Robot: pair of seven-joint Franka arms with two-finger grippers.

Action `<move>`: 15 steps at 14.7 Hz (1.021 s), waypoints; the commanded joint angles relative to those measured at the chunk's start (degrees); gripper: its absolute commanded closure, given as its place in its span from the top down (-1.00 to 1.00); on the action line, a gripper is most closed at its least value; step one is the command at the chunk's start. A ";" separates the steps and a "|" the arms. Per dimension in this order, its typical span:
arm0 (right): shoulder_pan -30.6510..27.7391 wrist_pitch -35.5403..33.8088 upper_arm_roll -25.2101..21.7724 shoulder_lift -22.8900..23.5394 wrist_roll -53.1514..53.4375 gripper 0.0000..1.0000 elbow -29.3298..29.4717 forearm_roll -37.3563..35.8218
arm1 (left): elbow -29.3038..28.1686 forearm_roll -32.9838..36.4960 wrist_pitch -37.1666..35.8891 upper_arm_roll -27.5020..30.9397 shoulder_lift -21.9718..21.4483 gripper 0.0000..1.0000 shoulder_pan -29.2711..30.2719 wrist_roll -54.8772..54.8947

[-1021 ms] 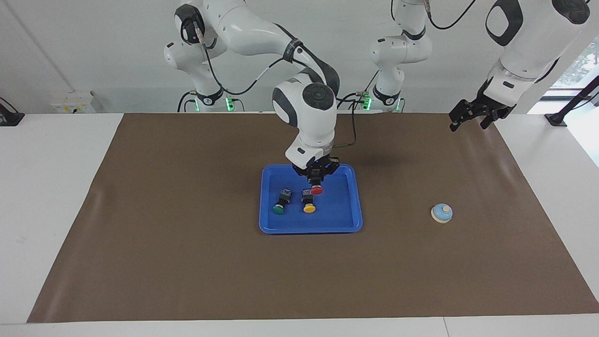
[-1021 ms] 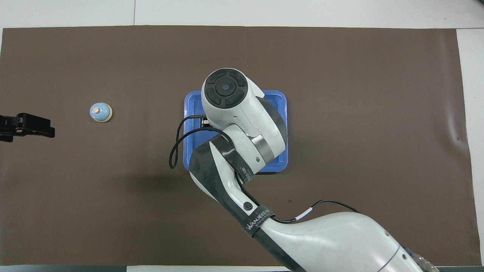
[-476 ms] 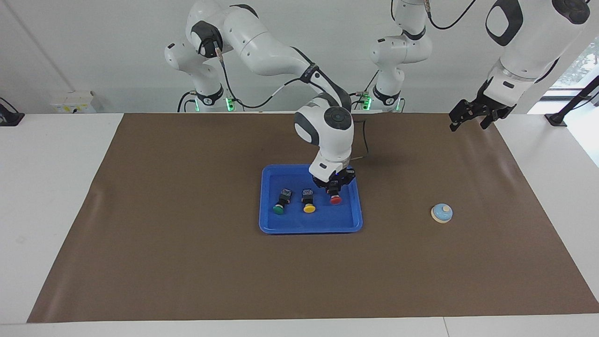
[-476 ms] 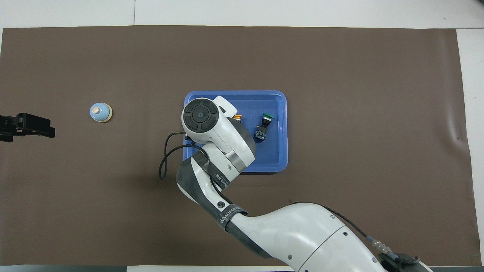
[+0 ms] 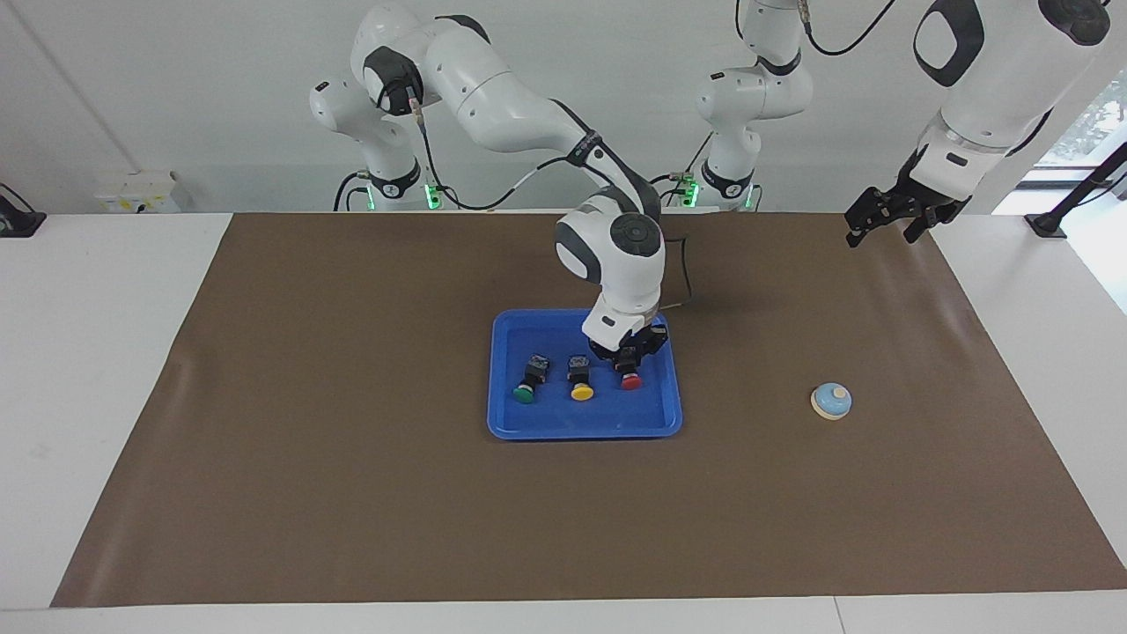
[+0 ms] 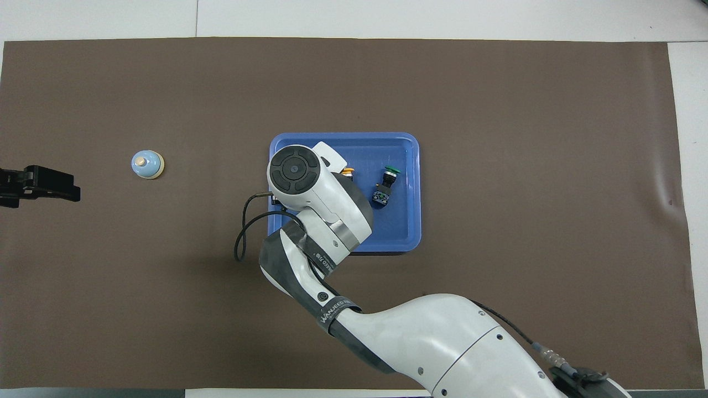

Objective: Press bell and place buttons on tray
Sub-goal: 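Release the red button and return the right gripper to rest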

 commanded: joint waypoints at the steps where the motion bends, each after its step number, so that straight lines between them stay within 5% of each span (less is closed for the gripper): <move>1: -1.00 -2.70 -0.10 -1.89 1.69 1.00 0.16 1.09 | 0.56 -0.22 -0.61 -0.05 -0.21 1.00 0.21 -0.41; 10: -12.23 -15.63 -0.80 -13.57 0.56 1.00 0.42 2.59 | 0.56 -0.22 -0.61 -0.05 -0.21 1.00 0.21 -0.41; 15: -24.53 -24.85 -0.71 -20.26 -15.85 1.00 0.34 2.15 | 0.56 -0.22 -0.61 -0.05 -0.21 1.00 0.21 -0.41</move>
